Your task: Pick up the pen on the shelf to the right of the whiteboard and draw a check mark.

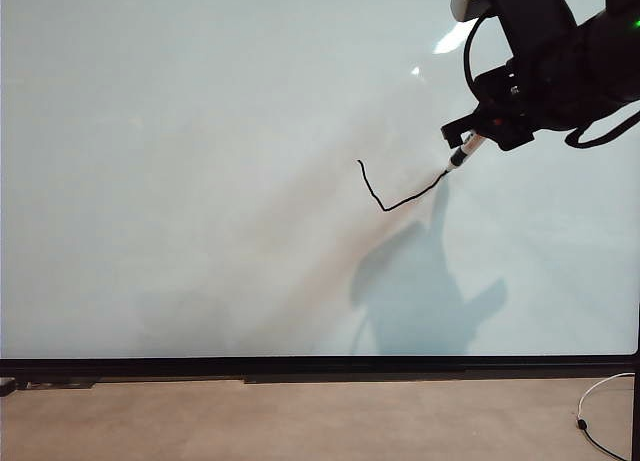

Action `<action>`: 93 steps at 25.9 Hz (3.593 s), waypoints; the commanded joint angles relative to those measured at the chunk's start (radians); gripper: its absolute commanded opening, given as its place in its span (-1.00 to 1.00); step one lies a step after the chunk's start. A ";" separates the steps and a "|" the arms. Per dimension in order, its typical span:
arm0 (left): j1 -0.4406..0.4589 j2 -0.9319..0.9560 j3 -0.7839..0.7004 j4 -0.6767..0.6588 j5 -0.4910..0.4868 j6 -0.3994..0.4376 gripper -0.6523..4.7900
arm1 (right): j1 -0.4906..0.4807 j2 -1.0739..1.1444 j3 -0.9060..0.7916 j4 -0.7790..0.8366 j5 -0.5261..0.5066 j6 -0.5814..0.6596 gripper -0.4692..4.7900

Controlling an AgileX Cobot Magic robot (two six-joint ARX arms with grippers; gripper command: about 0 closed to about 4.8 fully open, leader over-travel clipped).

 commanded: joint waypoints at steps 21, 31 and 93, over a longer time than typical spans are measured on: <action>0.000 0.001 0.003 0.013 0.000 0.005 -0.78 | -0.052 -0.079 0.002 -0.001 0.014 -0.031 -0.84; 0.000 0.001 0.003 0.013 0.000 0.005 -0.78 | -0.082 -0.109 0.002 -0.019 0.002 -0.035 -0.84; 0.000 0.001 0.003 0.013 0.000 0.005 -0.78 | 0.066 -1.339 -0.414 -0.857 0.145 0.180 -0.84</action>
